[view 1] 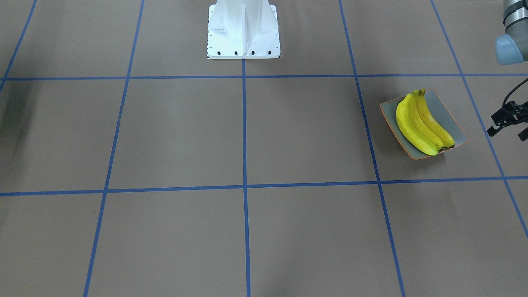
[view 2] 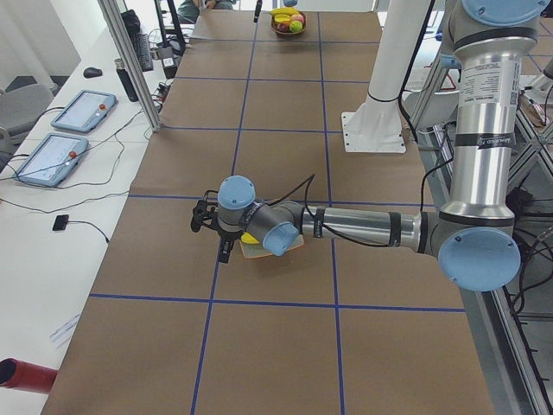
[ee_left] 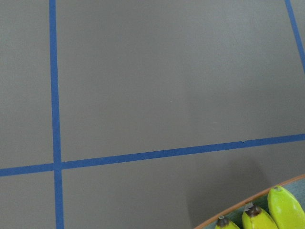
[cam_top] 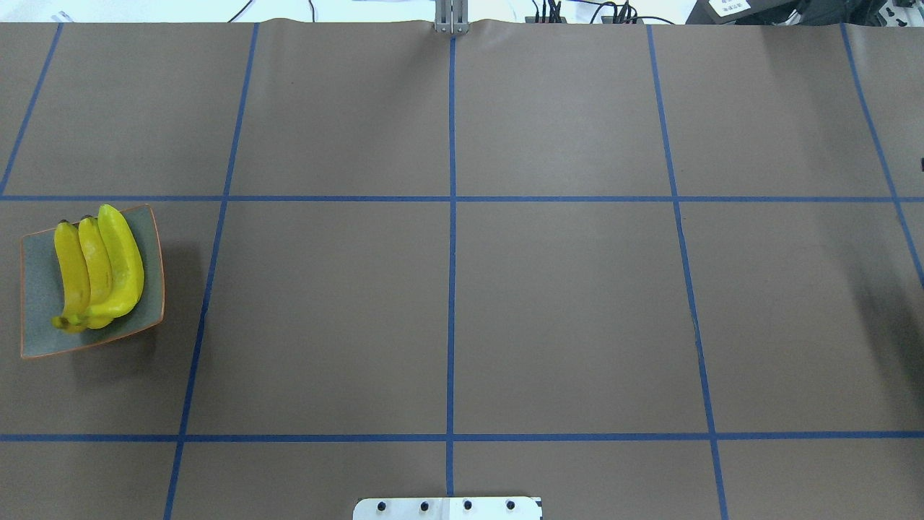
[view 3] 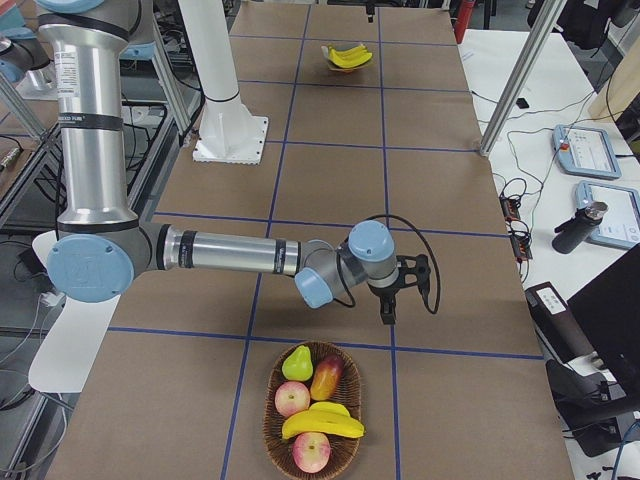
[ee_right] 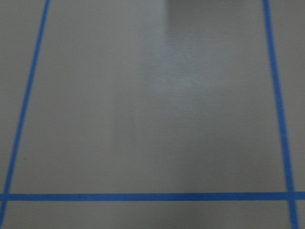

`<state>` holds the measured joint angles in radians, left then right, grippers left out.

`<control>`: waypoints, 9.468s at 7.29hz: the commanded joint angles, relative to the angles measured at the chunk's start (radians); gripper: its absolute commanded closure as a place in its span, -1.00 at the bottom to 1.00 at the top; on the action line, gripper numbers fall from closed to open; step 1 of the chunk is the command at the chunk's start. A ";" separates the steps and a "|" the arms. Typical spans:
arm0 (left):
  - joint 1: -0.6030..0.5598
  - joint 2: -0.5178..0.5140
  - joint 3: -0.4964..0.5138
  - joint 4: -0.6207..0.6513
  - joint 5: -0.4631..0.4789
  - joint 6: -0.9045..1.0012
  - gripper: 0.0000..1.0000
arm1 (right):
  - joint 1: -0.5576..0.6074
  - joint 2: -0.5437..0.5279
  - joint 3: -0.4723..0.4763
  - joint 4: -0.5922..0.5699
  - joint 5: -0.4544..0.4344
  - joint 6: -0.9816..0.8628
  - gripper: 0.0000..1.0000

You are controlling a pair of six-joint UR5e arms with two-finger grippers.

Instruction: Transfer all bananas from basket to plate

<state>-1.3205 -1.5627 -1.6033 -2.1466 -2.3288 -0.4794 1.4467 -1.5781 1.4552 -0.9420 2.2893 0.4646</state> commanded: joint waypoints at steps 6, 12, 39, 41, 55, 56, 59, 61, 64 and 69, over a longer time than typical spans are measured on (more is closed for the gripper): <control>-0.002 0.018 -0.026 -0.001 0.012 -0.004 -1.00 | 0.166 -0.220 -0.050 -0.235 -0.117 -0.497 -0.97; -0.002 0.021 -0.046 0.001 0.022 -0.005 -1.00 | 0.166 -0.165 -0.148 -0.225 -0.157 -0.414 -0.91; 0.302 -0.529 -0.084 -0.010 -0.075 -0.860 -1.00 | -0.542 0.434 0.255 0.165 0.038 0.982 1.00; 0.349 -0.595 -0.081 -0.041 -0.073 -0.948 -1.00 | -0.699 0.476 0.254 0.308 -0.214 1.041 1.00; 0.527 -0.646 0.010 -0.559 0.014 -1.243 -0.86 | -0.870 0.575 0.186 0.721 -0.372 1.246 1.00; 0.527 -0.646 0.008 -0.567 0.016 -1.269 -0.74 | -0.870 0.578 0.186 0.721 -0.379 1.240 1.00; 0.529 -0.645 0.008 -0.573 0.016 -1.271 0.54 | -0.870 0.579 0.186 0.721 -0.393 1.233 1.00; 0.532 -0.643 0.008 -0.575 0.016 -1.274 1.00 | -0.870 0.579 0.186 0.721 -0.395 1.233 0.29; 0.523 -0.625 0.002 -0.575 0.016 -1.335 1.00 | -0.856 0.471 0.232 0.813 -0.402 1.240 -1.00; 0.215 -0.329 0.025 -0.509 -0.208 -1.197 1.00 | -0.600 0.312 0.226 0.504 -0.298 1.050 -1.00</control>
<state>-1.0091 -1.9617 -1.5921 -2.6814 -2.4634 -1.7617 0.7783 -1.2586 1.6845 -0.3041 1.9613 1.6162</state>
